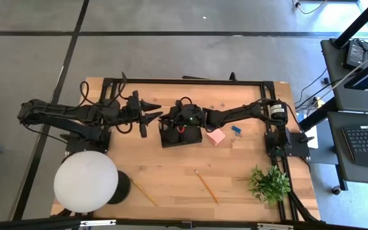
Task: Pick and place office supplies into organizer
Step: Put the black pen into the desk organizer
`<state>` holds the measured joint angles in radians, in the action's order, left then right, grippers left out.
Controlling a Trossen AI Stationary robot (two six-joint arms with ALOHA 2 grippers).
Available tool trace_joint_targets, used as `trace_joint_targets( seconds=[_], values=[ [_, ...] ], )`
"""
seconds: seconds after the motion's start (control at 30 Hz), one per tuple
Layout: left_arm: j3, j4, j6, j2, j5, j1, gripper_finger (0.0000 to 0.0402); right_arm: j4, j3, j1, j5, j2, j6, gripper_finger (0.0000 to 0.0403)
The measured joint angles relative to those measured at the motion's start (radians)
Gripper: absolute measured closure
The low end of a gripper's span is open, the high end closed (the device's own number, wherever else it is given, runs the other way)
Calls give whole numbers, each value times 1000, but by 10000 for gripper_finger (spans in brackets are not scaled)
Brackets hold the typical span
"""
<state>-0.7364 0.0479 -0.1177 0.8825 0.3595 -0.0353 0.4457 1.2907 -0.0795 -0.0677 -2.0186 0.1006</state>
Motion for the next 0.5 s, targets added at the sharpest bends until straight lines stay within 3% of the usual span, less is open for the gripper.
trace_joint_targets(
  seconds=[0.5],
  values=[
    [0,-57,-1,0,0,0,281,-24,0,0,0,0,-2,338]
  ],
)
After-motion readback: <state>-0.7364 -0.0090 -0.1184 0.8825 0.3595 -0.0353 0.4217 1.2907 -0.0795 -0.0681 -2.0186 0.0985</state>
